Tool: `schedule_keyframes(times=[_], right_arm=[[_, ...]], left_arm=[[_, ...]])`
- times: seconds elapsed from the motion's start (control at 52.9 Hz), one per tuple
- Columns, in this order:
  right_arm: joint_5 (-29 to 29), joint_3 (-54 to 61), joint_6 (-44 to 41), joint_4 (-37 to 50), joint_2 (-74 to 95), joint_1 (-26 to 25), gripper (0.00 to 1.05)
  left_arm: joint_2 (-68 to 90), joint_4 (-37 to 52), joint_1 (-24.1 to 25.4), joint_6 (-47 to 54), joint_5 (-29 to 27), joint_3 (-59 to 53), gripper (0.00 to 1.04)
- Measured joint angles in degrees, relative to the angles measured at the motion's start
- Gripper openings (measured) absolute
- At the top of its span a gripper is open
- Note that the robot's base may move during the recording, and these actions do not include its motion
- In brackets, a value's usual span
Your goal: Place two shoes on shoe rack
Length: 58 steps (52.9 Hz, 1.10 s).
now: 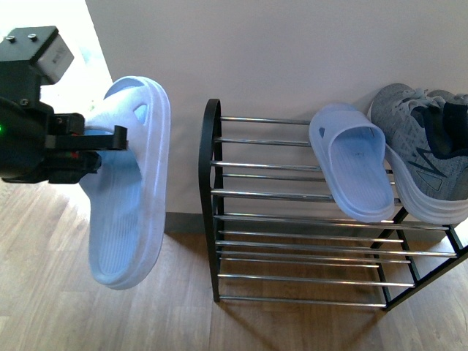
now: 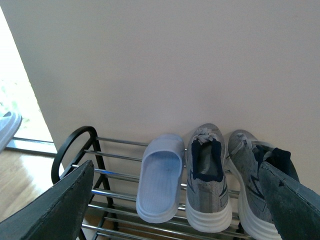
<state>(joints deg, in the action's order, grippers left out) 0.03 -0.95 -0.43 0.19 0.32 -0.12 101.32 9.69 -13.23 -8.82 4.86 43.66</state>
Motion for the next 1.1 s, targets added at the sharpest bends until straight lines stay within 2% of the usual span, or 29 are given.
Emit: schedule_keyframes(times=[0.208,0.378,1.097], right_arm=[[0.00,0.00,0.00,0.00,0.00,0.00,0.95],[-0.02,0.00,0.00,0.00,0.00,0.00,0.95],[0.00,0.00,0.00,0.00,0.00,0.00,0.95]], left_arm=[[6.40,-2.71,-0.44,5.11,4.37,8.09,0.02],[11.17,-5.18,-2.64,6.14,6.91,16.87,0.02],[28.92,-9.57,-8.90,6.10,8.02,38.62,0.02]])
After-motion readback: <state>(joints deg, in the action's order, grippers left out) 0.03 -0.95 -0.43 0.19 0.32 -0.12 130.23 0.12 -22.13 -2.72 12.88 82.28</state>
